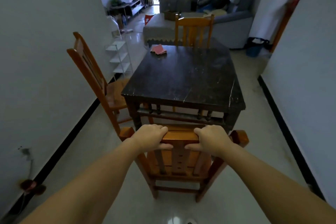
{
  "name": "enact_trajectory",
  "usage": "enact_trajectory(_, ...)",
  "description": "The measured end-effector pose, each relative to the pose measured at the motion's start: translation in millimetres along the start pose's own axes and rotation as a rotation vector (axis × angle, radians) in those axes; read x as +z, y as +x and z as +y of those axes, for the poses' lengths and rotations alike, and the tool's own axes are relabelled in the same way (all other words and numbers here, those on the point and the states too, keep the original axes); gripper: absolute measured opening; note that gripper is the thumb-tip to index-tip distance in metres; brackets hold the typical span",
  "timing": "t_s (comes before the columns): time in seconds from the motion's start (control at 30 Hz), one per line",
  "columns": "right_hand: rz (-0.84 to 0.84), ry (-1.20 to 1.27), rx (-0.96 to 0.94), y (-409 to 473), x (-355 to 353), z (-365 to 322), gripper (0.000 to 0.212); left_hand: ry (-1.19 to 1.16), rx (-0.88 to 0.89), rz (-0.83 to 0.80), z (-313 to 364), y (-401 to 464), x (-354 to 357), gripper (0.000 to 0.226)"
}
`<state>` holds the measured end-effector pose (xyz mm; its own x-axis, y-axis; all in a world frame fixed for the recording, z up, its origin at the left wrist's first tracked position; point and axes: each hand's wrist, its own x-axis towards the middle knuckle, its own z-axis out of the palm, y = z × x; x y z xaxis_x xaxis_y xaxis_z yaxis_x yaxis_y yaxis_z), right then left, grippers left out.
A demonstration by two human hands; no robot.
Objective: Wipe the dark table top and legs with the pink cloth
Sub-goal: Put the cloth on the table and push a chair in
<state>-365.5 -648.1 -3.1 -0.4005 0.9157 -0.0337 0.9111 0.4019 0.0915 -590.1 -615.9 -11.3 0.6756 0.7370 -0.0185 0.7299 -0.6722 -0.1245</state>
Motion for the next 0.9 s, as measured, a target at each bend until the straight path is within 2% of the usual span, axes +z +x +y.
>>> enact_trajectory(0.17, 0.053, 0.004, 0.006, 40, 6, 26, 0.053, 0.017, 0.039, -0.011, -33, 46, 0, 0.051)
enact_trajectory(0.33, 0.034, 0.038, 0.015, 83, 8, 66, 0.049, 0.009, 0.050, -0.027, -59, 103, 4, 0.052)
enact_trajectory(0.57, 0.025, -0.003, 0.050, 130, 14, 114, 0.055, 0.007, 0.034, -0.060, -79, 169, 1, 0.050)
enact_trajectory(0.9, 0.015, 0.044, 0.048, 148, 18, 133, 0.052, 0.002, 0.021, -0.076, -86, 193, 1, 0.052)
